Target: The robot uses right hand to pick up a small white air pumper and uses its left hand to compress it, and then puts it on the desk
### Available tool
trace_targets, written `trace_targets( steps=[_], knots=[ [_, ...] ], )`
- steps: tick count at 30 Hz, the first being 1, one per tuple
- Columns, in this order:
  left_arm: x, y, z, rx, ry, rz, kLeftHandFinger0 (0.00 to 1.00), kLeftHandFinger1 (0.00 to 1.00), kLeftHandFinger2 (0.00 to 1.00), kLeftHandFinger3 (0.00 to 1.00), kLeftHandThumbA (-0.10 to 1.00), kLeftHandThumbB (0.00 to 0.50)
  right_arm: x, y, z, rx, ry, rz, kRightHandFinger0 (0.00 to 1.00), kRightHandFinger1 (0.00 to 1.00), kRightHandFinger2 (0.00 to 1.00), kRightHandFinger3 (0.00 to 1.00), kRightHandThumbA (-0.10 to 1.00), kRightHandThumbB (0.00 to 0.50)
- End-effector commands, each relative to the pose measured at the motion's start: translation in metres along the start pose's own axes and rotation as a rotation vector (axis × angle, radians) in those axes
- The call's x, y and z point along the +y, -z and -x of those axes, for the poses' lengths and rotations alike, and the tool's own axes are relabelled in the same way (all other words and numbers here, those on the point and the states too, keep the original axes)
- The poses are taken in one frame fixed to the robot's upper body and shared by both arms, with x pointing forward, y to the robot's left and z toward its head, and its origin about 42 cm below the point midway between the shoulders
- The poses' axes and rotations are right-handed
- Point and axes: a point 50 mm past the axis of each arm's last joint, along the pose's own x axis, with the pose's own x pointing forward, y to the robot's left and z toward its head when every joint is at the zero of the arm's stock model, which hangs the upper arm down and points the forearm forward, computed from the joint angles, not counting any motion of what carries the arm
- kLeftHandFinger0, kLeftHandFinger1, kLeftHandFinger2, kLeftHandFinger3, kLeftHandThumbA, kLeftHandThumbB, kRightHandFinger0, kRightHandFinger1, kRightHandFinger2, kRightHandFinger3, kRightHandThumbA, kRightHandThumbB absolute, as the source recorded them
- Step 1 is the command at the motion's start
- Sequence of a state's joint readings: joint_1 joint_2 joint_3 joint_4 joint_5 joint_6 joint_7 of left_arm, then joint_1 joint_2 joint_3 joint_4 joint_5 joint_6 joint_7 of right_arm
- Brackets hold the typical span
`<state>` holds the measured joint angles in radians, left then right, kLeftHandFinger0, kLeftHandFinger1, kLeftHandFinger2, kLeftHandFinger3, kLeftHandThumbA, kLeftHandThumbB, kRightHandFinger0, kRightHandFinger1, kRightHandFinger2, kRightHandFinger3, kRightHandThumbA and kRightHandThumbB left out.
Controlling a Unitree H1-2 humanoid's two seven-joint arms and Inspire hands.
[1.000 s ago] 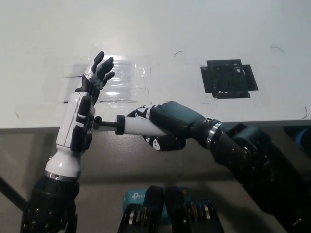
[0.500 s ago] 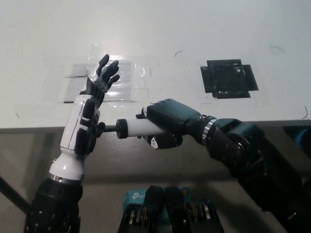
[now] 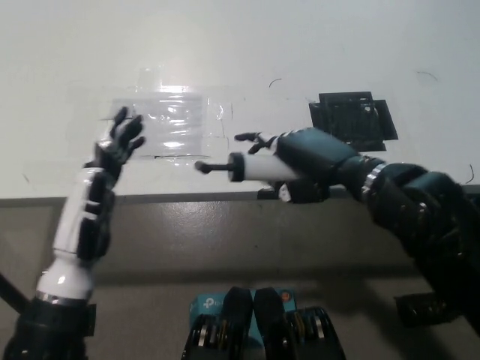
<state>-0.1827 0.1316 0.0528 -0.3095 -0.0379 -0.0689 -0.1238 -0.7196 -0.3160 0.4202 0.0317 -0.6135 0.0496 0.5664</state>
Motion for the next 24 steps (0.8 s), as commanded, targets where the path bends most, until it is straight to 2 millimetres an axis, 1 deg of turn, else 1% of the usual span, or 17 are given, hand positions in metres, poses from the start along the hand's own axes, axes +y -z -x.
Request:
trace_targets(
  steps=[1,3,4,5,6,8,9,11,13,14,15,16,17,19,21,23,24],
  knots=[
    [0.025,-0.009,0.004,-0.072,-0.044,-0.007,1.0,1.0,1.0,1.0,1.0,0.283,-0.055,0.001,0.007,-0.008,0.109,0.072,0.05,0.55,0.84,1.0,-0.1,0.118],
    [0.034,-0.008,0.007,-0.063,-0.061,-0.011,1.0,1.0,1.0,1.0,1.0,0.273,-0.062,0.005,0.007,0.008,0.123,0.087,0.05,0.56,0.85,1.0,-0.1,0.128],
    [0.039,-0.005,0.012,-0.047,-0.071,-0.007,1.0,1.0,1.0,1.0,1.0,0.268,-0.07,0.012,0.007,0.04,0.137,0.096,0.05,0.57,0.87,1.0,-0.1,0.126],
    [0.039,-0.005,0.013,-0.046,-0.071,-0.006,1.0,1.0,1.0,1.0,1.0,0.265,-0.07,0.013,0.007,0.042,0.138,0.097,0.05,0.57,0.87,1.0,-0.1,0.126],
    [0.042,-0.003,0.018,-0.036,-0.075,-0.012,1.0,1.0,1.0,1.0,1.0,0.248,-0.073,0.017,0.005,0.058,0.144,0.104,0.06,0.58,0.88,1.0,-0.1,0.116],
    [0.043,0.001,0.027,-0.021,-0.075,-0.01,1.0,1.0,1.0,1.0,1.0,0.243,-0.076,0.024,0.001,0.076,0.145,0.094,0.08,0.59,0.89,1.0,-0.1,0.118],
    [0.043,0.006,0.035,-0.003,-0.068,-0.019,1.0,1.0,1.0,1.0,1.0,0.25,-0.078,0.031,-0.005,0.089,0.142,0.072,0.09,0.59,0.88,1.0,-0.1,0.113],
    [0.041,0.012,0.043,0.031,-0.067,-0.02,1.0,1.0,1.0,1.0,1.0,0.277,-0.082,0.04,-0.013,0.109,0.145,0.066,0.1,0.6,0.88,1.0,-0.1,0.123],
    [0.037,0.019,0.056,0.078,-0.063,-0.024,1.0,1.0,1.0,1.0,1.0,0.284,-0.084,0.05,-0.024,0.152,0.136,0.069,0.08,0.59,0.86,1.0,-0.1,0.143],
    [0.036,0.022,0.062,0.088,-0.061,-0.027,1.0,1.0,1.0,1.0,1.0,0.278,-0.084,0.053,-0.029,0.17,0.134,0.064,0.06,0.57,0.85,1.0,-0.1,0.141],
    [0.033,0.028,0.073,0.114,-0.057,-0.03,1.0,1.0,1.0,1.0,1.0,0.283,-0.085,0.059,-0.036,0.201,0.128,0.058,0.09,0.58,0.86,1.0,-0.1,0.158],
    [0.033,0.03,0.076,0.121,-0.056,-0.034,1.0,1.0,1.0,1.0,1.0,0.284,-0.085,0.06,-0.038,0.206,0.128,0.059,0.1,0.58,0.86,1.0,-0.1,0.155],
    [0.032,0.038,0.087,0.146,-0.049,-0.028,1.0,1.0,1.0,1.0,1.0,0.277,-0.086,0.065,-0.043,0.218,0.137,0.045,0.11,0.59,0.88,1.0,-0.1,0.165],
    [0.032,0.045,0.101,0.179,-0.047,-0.025,1.0,1.0,1.0,1.0,1.0,0.258,-0.087,0.069,-0.052,0.228,0.145,0.031,0.09,0.58,0.91,1.0,-0.1,0.172],
    [0.03,0.052,0.112,0.207,-0.043,-0.013,1.0,1.0,1.0,1.0,1.0,0.247,-0.086,0.073,-0.059,0.249,0.138,0.029,0.1,0.61,0.94,1.0,-0.1,0.176],
    [0.031,0.053,0.118,0.222,-0.037,-0.021,1.0,1.0,1.0,1.0,1.0,0.245,-0.081,0.076,-0.064,0.248,0.135,0.029,0.08,0.58,0.91,0.98,-0.1,0.188],
    [0.031,0.054,0.122,0.229,-0.041,-0.019,1.0,1.0,1.0,1.0,1.0,0.247,-0.075,0.08,-0.069,0.261,0.133,0.039,0.02,0.49,0.83,0.9,-0.1,0.2]
  ],
)
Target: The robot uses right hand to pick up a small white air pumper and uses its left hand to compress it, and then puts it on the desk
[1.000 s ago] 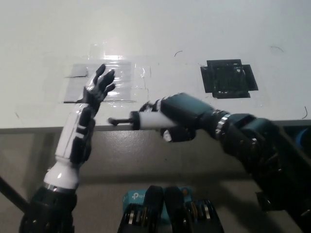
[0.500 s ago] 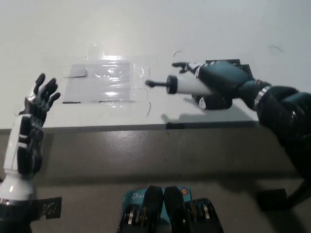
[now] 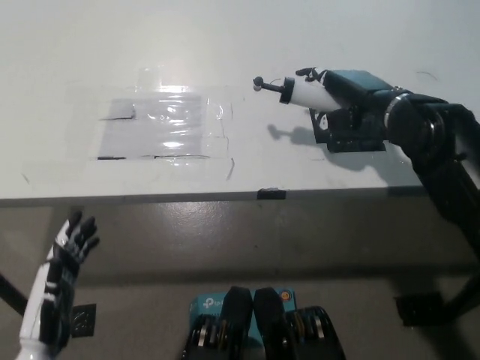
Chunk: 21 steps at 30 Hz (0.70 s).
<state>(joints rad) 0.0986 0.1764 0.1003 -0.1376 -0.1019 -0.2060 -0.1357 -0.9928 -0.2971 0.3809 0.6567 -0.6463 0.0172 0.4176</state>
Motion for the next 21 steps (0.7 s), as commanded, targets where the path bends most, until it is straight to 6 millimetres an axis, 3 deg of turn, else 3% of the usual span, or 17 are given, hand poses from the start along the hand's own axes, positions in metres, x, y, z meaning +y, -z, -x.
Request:
trace_targets(
  steps=[1,3,5,8,9,10,11,12,13,15,21],
  knots=[
    [0.004,-0.006,0.005,-0.076,0.032,-0.031,1.0,1.0,1.0,1.0,1.0,0.248,-0.03,-0.019,-0.015,-0.056,0.146,0.074,0.0,0.47,0.83,0.89,-0.1,0.199],
    [0.006,-0.005,0.007,-0.074,0.026,-0.063,1.0,1.0,1.0,1.0,1.0,0.259,-0.021,-0.013,-0.021,-0.035,0.141,0.077,0.0,0.45,0.86,0.88,-0.1,0.195],
    [0.008,-0.004,0.007,-0.079,0.026,-0.071,1.0,1.0,1.0,1.0,1.0,0.255,-0.015,-0.007,-0.024,-0.028,0.134,0.072,0.0,0.5,0.88,0.92,-0.1,0.195],
    [0.01,-0.005,0.009,-0.066,0.023,-0.073,1.0,1.0,1.0,1.0,1.0,0.266,-0.004,0.0,-0.026,0.013,0.083,0.073,0.11,0.69,0.98,1.0,-0.1,0.184],
    [0.01,-0.005,0.009,-0.067,0.023,-0.075,1.0,1.0,1.0,1.0,1.0,0.267,-0.002,0.002,-0.027,0.034,0.05,0.077,0.21,0.78,1.0,1.0,-0.1,0.181],
    [0.011,-0.005,0.008,-0.07,0.022,-0.078,1.0,1.0,1.0,1.0,1.0,0.267,-0.001,0.002,-0.028,0.056,0.015,0.08,0.29,0.8,1.0,0.99,-0.1,0.183],
    [0.013,-0.006,0.008,-0.076,0.017,-0.095,1.0,1.0,1.0,1.0,1.0,0.259,-0.001,0.001,-0.03,0.073,-0.038,0.077,0.4,0.91,1.0,1.0,-0.1,0.186],
    [0.013,-0.006,0.008,-0.076,0.016,-0.093,1.0,1.0,1.0,1.0,1.0,0.25,-0.001,0.001,-0.031,0.098,-0.107,0.077,0.73,1.0,1.0,1.0,-0.03,0.211],
    [0.014,-0.006,0.008,-0.078,0.014,-0.092,1.0,1.0,1.0,1.0,1.0,0.247,-0.001,0.001,-0.03,0.132,-0.178,0.084,1.0,1.0,1.0,1.0,0.09,0.214],
    [0.015,-0.006,0.008,-0.085,0.011,-0.089,1.0,1.0,1.0,1.0,1.0,0.238,0.001,0.0,-0.028,0.147,-0.232,0.099,1.0,1.0,1.0,1.0,0.24,0.293],
    [0.018,-0.007,0.006,-0.093,-0.002,-0.074,1.0,1.0,1.0,1.0,1.0,0.227,0.0,0.007,-0.024,0.173,-0.325,0.1,1.0,1.0,1.0,1.0,0.43,0.339]
  ],
)
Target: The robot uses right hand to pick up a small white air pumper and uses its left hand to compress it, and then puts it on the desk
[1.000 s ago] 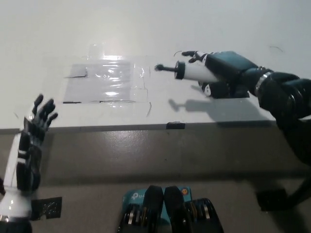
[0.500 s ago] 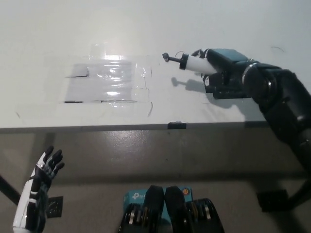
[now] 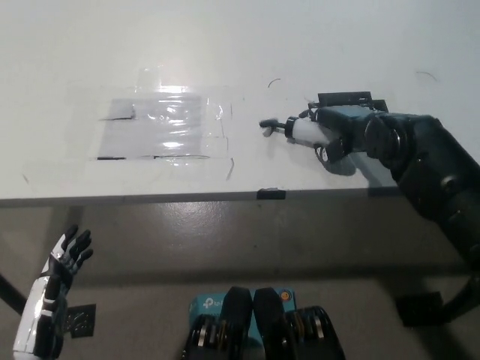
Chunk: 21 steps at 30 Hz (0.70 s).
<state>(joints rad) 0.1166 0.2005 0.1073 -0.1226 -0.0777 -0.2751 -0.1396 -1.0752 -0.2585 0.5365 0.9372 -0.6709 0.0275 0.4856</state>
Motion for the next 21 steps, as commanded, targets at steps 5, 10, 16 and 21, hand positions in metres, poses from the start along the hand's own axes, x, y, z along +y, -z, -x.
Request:
trace_targets(
  steps=[5,10,16,21],
  knots=[
    [0.01,-0.007,-0.004,-0.07,-0.018,-0.014,1.0,1.0,1.0,1.0,1.0,0.203,-0.043,0.002,0.018,0.037,-0.103,-0.007,1.0,1.0,1.0,1.0,0.63,0.447],
    [0.011,-0.006,-0.004,-0.082,-0.017,-0.016,1.0,1.0,1.0,1.0,1.0,0.192,-0.06,0.0,0.033,-0.083,-0.045,-0.061,1.0,1.0,1.0,1.0,0.72,0.5],
    [0.011,-0.006,-0.005,-0.079,-0.012,-0.006,1.0,1.0,1.0,1.0,1.0,0.21,-0.109,-0.018,0.081,-0.283,0.222,-0.142,1.0,1.0,1.0,1.0,0.96,0.466],
    [0.009,-0.007,-0.004,-0.074,-0.011,0.007,1.0,1.0,1.0,1.0,1.0,0.218,-0.142,-0.038,0.12,-0.347,0.451,-0.114,1.0,1.0,1.0,1.0,1.0,0.375]
  ],
)
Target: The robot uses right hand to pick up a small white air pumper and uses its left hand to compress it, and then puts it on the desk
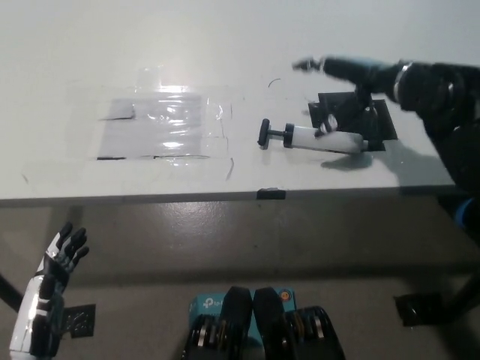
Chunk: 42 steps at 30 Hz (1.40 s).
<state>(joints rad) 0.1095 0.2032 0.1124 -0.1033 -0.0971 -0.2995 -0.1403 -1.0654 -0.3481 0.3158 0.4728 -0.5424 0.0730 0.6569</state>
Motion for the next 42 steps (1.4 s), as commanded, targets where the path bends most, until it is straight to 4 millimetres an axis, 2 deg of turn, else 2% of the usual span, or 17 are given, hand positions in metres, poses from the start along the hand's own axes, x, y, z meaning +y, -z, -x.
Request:
trace_targets(
  steps=[1,4,6,9,10,13,14,16,20,22,23,25,27,31,34,38,42],
  knots=[
    [0.006,-0.01,-0.003,-0.059,-0.002,-0.005,1.0,1.0,1.0,1.0,1.0,0.217,-0.056,-0.029,0.022,-0.092,0.22,0.005,1.0,1.0,1.0,1.0,1.0,0.372],
    [0.005,-0.01,0.0,-0.063,-0.004,-0.002,1.0,1.0,1.0,1.0,1.0,0.205,-0.063,-0.029,0.03,-0.079,0.284,-0.003,1.0,1.0,1.0,1.0,1.0,0.411],
    [0.005,-0.01,-0.002,-0.074,0.0,-0.005,1.0,1.0,1.0,1.0,1.0,0.199,-0.068,-0.028,0.039,-0.111,0.362,-0.027,1.0,1.0,1.0,1.0,1.0,0.405],
    [0.005,-0.013,-0.001,-0.073,0.002,-0.006,1.0,1.0,1.0,1.0,1.0,0.212,-0.065,-0.034,0.064,-0.186,0.464,-0.056,1.0,1.0,1.0,1.0,1.0,0.386],
    [0.003,-0.014,-0.003,-0.075,0.007,0.002,1.0,1.0,1.0,1.0,1.0,0.225,-0.059,-0.038,0.082,-0.235,0.523,-0.065,1.0,1.0,1.0,1.0,1.0,0.395],
    [-0.004,-0.016,-0.013,-0.087,0.029,0.021,1.0,1.0,1.0,1.0,1.0,0.227,-0.034,-0.051,0.133,-0.357,0.632,-0.137,1.0,1.0,1.0,1.0,1.0,0.373],
    [-0.005,-0.017,-0.014,-0.087,0.034,0.023,1.0,1.0,1.0,1.0,1.0,0.229,-0.018,-0.054,0.148,-0.412,0.662,-0.163,1.0,1.0,1.0,1.0,1.0,0.339],
    [-0.007,-0.018,-0.015,-0.08,0.045,0.014,1.0,1.0,1.0,1.0,1.0,0.238,0.026,-0.063,0.182,-0.453,0.707,-0.269,1.0,1.0,1.0,1.0,1.0,0.347],
    [-0.013,-0.019,-0.02,-0.073,0.068,0.021,1.0,1.0,1.0,1.0,1.0,0.261,0.09,-0.073,0.217,-0.467,0.747,-0.372,1.0,1.0,1.0,1.0,1.0,0.338],
    [-0.017,-0.019,-0.023,-0.067,0.08,0.006,1.0,1.0,1.0,1.0,1.0,0.27,0.131,-0.069,0.217,-0.459,0.751,-0.484,1.0,1.0,1.0,1.0,1.0,0.293],
    [-0.018,-0.019,-0.023,-0.06,0.079,0.011,1.0,1.0,1.0,1.0,1.0,0.268,0.14,-0.066,0.216,-0.445,0.749,-0.484,1.0,1.0,1.0,1.0,1.0,0.285],
    [-0.024,-0.017,-0.022,-0.047,0.075,0.02,1.0,1.0,1.0,1.0,1.0,0.252,0.174,-0.056,0.212,-0.412,0.733,-0.589,1.0,1.0,1.0,1.0,1.0,0.241],
    [-0.032,-0.014,-0.022,-0.023,0.068,0.049,1.0,1.0,1.0,1.0,1.0,0.253,0.203,-0.047,0.205,-0.343,0.747,-0.66,1.0,1.0,1.0,1.0,1.0,0.235],
    [-0.042,-0.008,-0.018,0.01,0.085,0.062,1.0,1.0,1.0,1.0,1.0,0.247,0.244,-0.035,0.192,-0.248,0.749,-0.768,1.0,1.0,1.0,1.0,1.0,0.223],
    [-0.046,-0.001,-0.017,0.036,0.1,0.069,1.0,1.0,1.0,1.0,1.0,0.251,0.276,-0.026,0.177,-0.188,0.69,-0.859,1.0,1.0,1.0,1.0,1.0,0.183],
    [-0.043,0.006,-0.016,0.06,0.117,0.051,1.0,1.0,1.0,1.0,1.0,0.242,0.303,-0.017,0.166,-0.166,0.656,-0.968,1.0,1.0,1.0,1.0,1.0,0.127],
    [-0.034,0.02,-0.012,0.095,0.132,0.03,1.0,1.0,1.0,1.0,1.0,0.213,0.328,-0.009,0.158,-0.103,0.617,-1.039,1.0,1.0,1.0,1.0,1.0,0.19]
  ],
)
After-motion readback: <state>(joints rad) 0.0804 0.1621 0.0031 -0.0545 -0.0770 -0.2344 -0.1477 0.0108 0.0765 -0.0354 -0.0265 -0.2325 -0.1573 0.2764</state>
